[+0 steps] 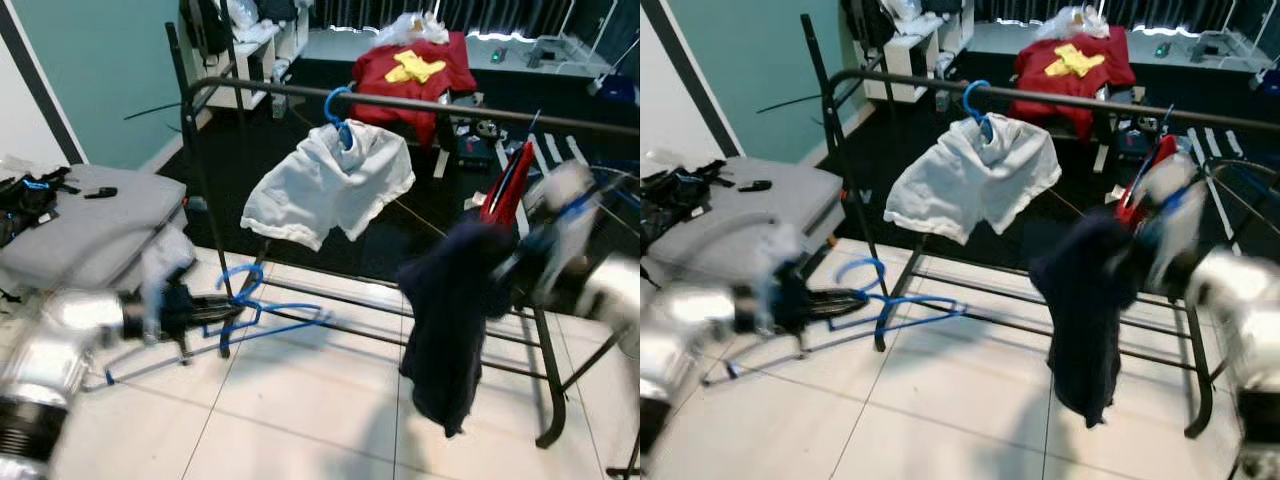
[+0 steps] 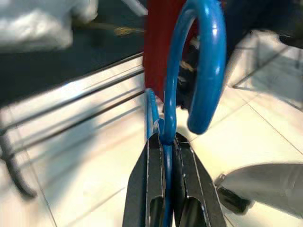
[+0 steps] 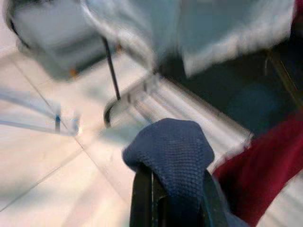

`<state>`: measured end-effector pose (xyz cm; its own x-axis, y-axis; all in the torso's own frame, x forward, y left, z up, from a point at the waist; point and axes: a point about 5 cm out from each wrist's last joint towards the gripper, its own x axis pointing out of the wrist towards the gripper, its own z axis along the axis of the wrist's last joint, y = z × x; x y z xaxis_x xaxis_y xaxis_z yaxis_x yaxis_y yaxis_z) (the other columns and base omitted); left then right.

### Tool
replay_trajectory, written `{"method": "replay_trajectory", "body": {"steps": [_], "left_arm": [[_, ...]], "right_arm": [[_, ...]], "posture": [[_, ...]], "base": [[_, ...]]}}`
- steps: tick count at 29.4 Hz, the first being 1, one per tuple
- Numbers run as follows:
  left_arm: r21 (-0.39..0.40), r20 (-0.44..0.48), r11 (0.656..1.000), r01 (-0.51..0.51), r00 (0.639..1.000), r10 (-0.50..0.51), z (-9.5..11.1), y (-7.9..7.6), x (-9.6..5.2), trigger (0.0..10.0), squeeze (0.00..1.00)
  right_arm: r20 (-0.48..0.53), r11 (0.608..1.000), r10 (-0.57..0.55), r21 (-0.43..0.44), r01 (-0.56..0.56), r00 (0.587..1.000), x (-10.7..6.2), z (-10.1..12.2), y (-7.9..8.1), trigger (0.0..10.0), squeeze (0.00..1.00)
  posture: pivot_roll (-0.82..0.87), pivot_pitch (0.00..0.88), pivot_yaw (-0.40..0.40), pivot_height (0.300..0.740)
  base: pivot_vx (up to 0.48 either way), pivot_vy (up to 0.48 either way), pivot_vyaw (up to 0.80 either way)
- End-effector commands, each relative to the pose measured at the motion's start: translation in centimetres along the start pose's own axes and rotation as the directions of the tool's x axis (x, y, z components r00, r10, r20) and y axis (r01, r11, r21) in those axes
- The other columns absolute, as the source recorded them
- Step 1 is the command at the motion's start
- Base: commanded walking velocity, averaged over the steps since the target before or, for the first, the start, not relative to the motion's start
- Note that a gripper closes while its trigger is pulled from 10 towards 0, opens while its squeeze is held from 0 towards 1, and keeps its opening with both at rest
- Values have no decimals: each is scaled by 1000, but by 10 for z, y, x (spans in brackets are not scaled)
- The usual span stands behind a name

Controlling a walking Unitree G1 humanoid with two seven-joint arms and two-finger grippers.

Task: Hang hanger

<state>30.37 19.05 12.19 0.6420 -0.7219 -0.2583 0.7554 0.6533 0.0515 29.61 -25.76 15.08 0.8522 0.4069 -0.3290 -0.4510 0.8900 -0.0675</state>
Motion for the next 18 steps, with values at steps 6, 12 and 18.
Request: {"method": "replay_trajectory", "body": {"steps": [6, 12, 18], "left_arm": [[-235, -129, 821, -520, 854, 504, -62, 0, -9, 10000, 0], [-282, -259, 672, -685, 729, 634, -111, -36, -26, 10000, 0], [-248, -292, 651, -717, 696, 656, -126, -51, -32, 10000, 0]], "right_arm": [[36, 963, -209, 179, 200, 977, -3, -45, 8, 10000, 0], [-130, 909, -295, 266, 320, 947, -15, -113, 29, 10000, 0], [-178, 899, -295, 282, 336, 939, -20, -141, 50, 10000, 0]], "posture": [[0, 57, -15, 740], [20, 52, -35, 740], [42, 50, -36, 740]], "base": [[0, 0, 267], [0, 0, 659], [0, 0, 774]]}}
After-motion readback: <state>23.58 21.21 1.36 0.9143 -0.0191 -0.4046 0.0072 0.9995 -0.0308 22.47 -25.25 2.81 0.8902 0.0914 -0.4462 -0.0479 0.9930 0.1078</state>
